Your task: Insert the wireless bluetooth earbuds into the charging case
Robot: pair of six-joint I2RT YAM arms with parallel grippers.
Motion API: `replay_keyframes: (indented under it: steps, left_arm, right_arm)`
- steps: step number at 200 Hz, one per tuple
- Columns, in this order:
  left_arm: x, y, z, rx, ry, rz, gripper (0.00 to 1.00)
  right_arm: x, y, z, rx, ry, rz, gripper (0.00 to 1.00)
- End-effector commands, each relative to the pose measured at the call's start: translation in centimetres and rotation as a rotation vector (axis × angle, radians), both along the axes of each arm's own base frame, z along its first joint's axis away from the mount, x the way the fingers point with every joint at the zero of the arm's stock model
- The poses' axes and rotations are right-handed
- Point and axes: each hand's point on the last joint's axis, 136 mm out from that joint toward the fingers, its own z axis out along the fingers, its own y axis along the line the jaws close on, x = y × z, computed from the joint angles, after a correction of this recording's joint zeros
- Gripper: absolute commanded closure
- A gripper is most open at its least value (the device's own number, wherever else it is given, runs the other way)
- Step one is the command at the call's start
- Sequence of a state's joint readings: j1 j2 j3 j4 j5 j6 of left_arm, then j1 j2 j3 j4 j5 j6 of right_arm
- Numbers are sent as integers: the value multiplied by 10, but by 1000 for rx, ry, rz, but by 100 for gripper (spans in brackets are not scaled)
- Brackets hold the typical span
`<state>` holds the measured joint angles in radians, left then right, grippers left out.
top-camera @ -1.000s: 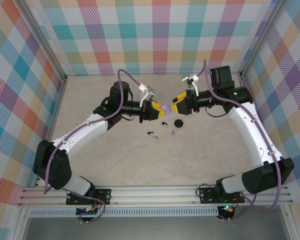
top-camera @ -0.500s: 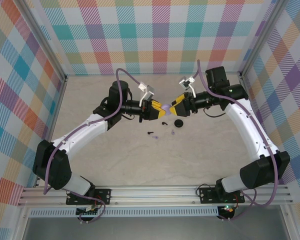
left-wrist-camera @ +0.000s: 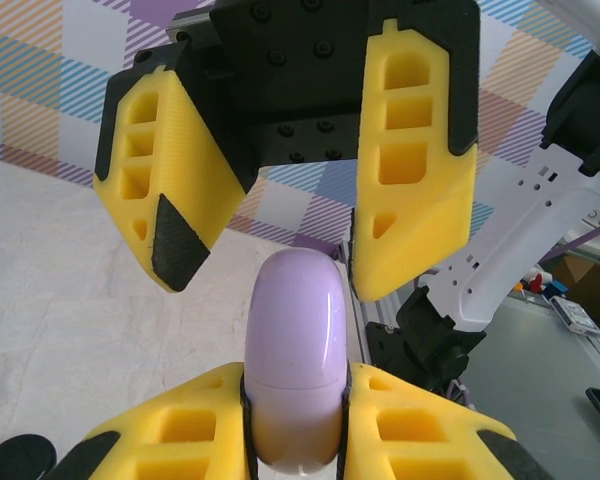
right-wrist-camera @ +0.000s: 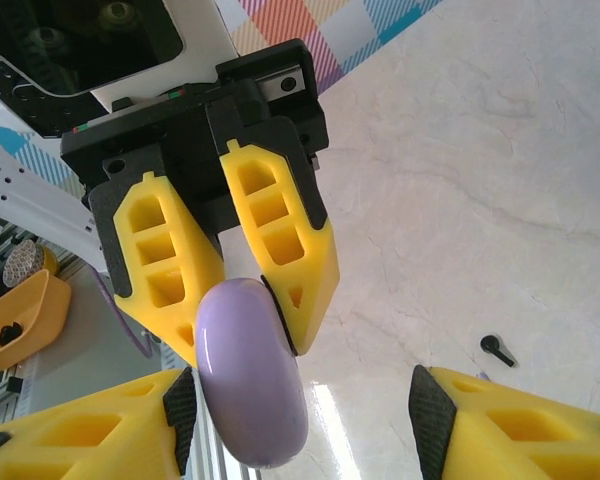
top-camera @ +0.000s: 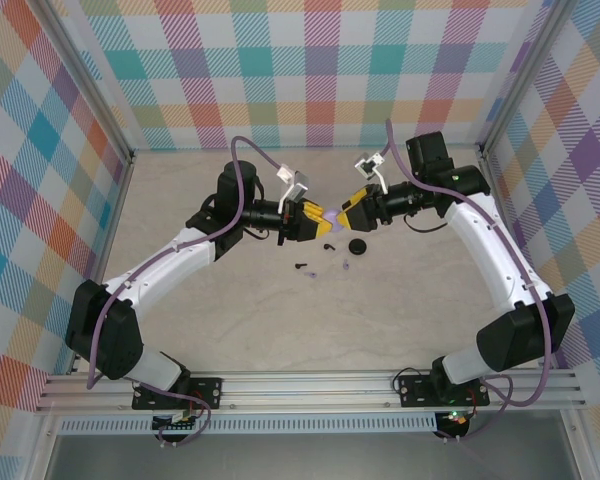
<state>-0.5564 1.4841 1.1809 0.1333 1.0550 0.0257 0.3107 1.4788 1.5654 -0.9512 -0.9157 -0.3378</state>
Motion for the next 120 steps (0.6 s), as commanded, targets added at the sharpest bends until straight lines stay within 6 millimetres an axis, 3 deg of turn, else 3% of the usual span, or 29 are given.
replay_keyframes:
  steps: [1, 120]
  left_arm:
    - [-16, -2, 29, -48, -64, -48, 85]
    - [-26, -1, 30, -42, -78, -74, 86]
  right_arm:
    - [1, 4, 9, 8, -43, 16, 40]
    - [26, -5, 10, -56, -107, -124, 40]
